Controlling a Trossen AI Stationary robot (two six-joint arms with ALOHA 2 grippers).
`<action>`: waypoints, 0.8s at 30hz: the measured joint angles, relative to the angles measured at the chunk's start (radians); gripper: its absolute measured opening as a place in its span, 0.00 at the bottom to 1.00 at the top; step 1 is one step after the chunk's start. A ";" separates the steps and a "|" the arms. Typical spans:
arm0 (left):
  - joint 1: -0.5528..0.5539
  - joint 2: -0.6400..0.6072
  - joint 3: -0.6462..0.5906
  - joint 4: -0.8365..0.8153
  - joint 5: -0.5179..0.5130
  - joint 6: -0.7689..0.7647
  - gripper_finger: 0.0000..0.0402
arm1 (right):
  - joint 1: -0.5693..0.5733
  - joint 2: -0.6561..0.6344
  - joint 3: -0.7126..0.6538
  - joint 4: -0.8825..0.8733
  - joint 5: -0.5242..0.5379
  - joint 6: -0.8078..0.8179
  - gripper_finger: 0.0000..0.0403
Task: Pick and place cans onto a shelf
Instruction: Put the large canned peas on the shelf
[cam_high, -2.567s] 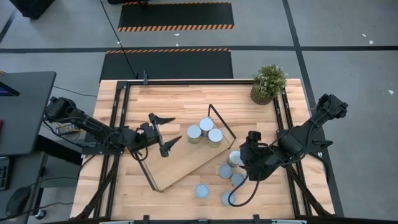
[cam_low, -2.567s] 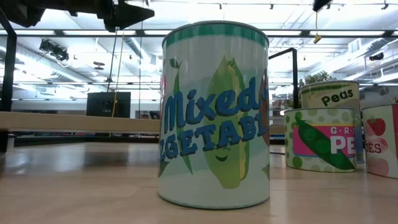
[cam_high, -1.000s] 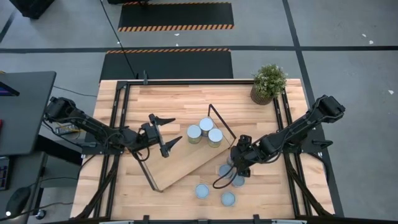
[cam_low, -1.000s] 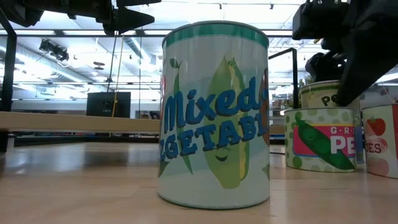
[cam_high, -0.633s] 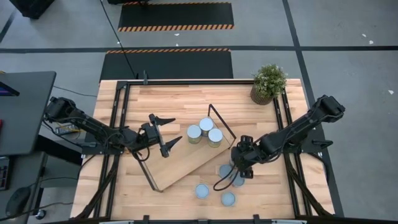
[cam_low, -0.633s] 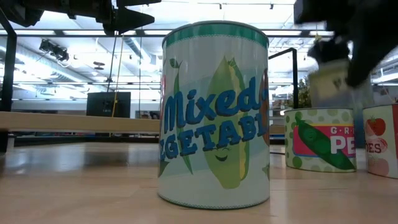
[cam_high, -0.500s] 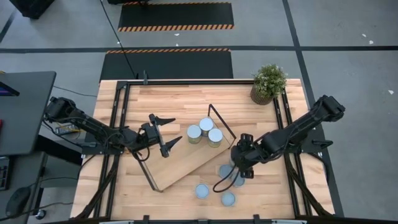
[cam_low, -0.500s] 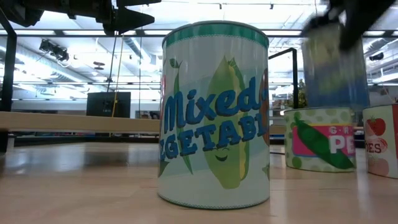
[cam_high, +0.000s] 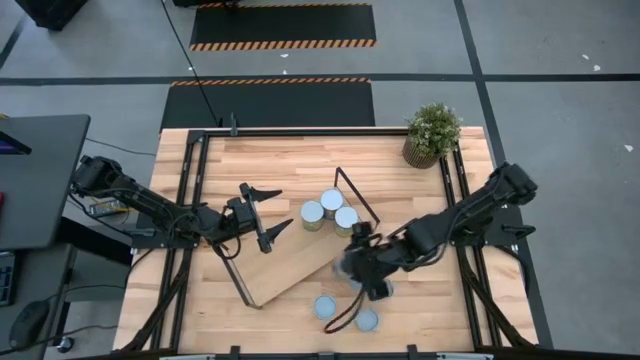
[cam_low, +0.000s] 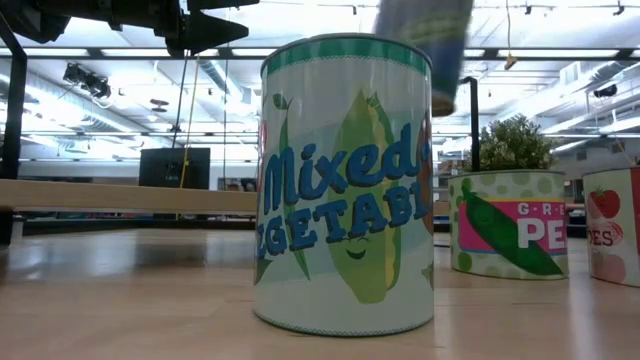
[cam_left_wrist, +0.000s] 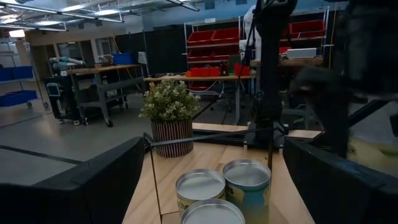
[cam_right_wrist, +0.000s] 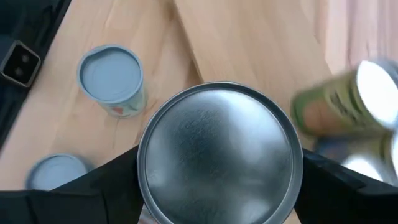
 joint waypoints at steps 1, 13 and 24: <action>0.000 0.000 0.000 0.000 0.000 0.000 0.97 | -0.008 0.027 0.023 -0.001 -0.008 -0.039 0.81; 0.000 0.000 0.000 0.000 0.000 0.000 0.97 | -0.155 0.175 0.141 0.014 -0.078 -0.350 0.81; 0.000 0.000 0.000 0.000 0.000 0.000 0.97 | -0.226 0.248 0.141 0.032 -0.153 -0.436 0.83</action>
